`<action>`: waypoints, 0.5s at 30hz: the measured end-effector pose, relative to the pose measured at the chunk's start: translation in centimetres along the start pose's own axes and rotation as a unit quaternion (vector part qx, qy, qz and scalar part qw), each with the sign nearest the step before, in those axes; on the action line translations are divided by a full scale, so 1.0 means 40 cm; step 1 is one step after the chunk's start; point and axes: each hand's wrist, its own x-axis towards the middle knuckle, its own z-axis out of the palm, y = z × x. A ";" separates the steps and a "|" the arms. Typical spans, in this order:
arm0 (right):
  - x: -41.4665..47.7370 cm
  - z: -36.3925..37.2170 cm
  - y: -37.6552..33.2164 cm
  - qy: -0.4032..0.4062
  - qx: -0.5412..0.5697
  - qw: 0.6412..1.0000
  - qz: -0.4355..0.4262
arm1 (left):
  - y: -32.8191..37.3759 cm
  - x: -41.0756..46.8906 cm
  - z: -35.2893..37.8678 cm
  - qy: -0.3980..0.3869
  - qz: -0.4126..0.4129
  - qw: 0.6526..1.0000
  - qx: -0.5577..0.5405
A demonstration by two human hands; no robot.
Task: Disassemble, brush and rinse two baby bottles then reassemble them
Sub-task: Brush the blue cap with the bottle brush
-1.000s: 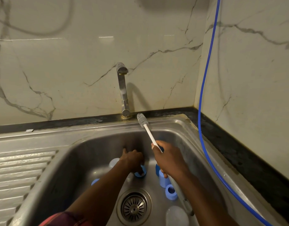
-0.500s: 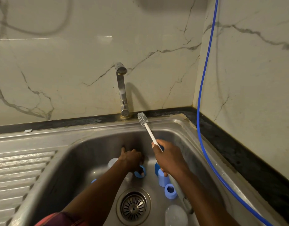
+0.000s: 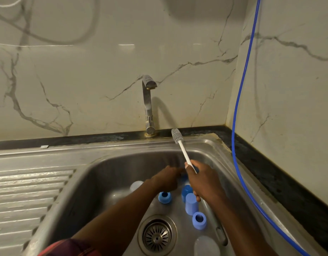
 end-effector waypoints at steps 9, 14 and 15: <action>0.003 0.006 0.003 0.006 -0.008 1.000 -0.013 | 0.009 0.040 0.067 -0.100 0.011 0.994 0.049; -0.004 0.002 -0.006 0.003 -0.006 1.000 -0.014 | -0.017 0.063 0.110 -0.077 0.027 0.996 0.019; -0.005 0.002 -0.007 0.000 -0.001 1.000 -0.015 | -0.020 0.062 0.112 -0.058 0.034 0.998 0.014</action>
